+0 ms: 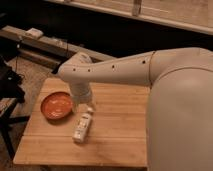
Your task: Place the bottle in the ceramic bowl
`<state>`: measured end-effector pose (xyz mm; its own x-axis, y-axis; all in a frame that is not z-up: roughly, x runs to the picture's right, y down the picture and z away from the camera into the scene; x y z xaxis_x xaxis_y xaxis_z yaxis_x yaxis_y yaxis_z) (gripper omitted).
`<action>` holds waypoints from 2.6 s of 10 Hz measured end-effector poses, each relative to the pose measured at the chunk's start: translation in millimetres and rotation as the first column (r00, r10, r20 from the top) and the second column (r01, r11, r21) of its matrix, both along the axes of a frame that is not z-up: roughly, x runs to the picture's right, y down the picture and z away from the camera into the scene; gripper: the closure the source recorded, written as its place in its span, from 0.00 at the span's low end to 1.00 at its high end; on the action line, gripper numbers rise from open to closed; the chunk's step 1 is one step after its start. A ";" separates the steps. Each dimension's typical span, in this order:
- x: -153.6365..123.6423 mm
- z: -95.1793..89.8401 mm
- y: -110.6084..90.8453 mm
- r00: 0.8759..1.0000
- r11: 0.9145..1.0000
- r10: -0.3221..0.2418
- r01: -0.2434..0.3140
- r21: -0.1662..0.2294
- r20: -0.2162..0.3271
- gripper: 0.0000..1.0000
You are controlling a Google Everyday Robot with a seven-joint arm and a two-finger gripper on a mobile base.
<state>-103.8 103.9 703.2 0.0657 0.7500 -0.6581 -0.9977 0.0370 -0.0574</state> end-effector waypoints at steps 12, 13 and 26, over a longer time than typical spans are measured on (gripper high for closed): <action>-0.1 0.0 0.0 1.000 1.000 0.000 0.000 0.000 0.000 0.35; -0.1 -0.2 -0.1 1.000 1.000 0.000 0.000 0.000 0.000 0.35; 2.1 35.5 23.7 0.998 0.998 0.058 -0.058 -0.025 0.024 0.35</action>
<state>-101.7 127.6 738.7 0.0388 0.7369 -0.6749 -0.9964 -0.0225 -0.0818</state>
